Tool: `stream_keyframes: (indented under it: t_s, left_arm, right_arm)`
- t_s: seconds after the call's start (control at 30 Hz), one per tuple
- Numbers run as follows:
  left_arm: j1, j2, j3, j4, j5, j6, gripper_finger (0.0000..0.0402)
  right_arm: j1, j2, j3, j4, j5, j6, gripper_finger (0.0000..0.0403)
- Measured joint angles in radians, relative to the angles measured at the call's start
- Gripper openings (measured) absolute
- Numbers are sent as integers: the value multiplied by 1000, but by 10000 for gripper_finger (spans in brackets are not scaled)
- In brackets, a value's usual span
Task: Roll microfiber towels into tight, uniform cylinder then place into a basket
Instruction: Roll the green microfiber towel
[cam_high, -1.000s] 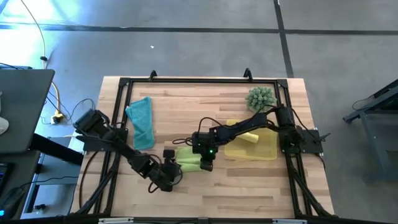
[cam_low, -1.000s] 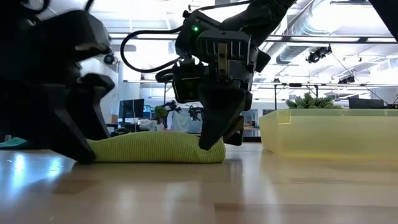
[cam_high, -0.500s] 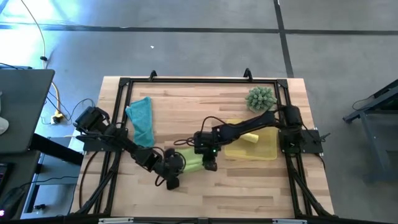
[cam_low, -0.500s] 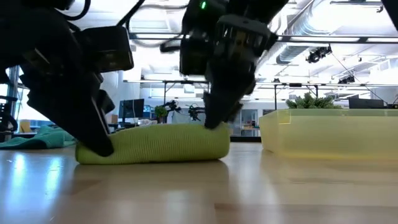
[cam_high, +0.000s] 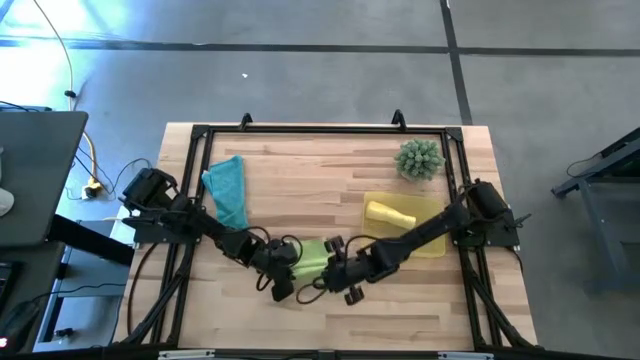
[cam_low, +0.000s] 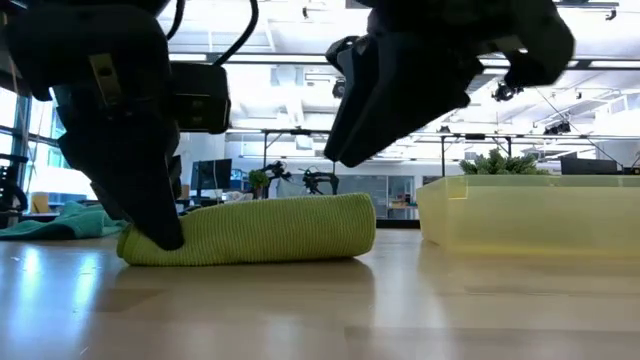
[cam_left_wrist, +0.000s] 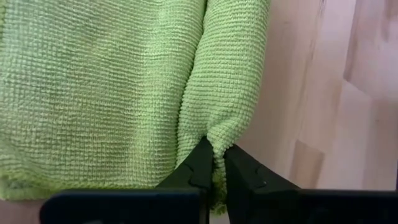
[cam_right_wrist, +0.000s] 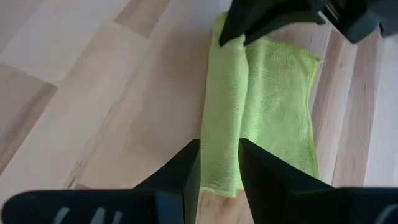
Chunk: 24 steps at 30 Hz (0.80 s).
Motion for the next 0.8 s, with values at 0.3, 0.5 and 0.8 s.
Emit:
stream_keyframes:
  t_s: [0.3,0.5,0.8]
  left_arm:
    - [35,0,-1,10,67,1,11]
    - [40,0,-1,13,73,4,11]
    - [40,0,-2,21,78,4,11]
  right_arm:
    - [29,40,-1,-14,-8,83,143]
    - [19,67,0,-3,23,71,181]
    - [-21,124,0,7,6,62,185]
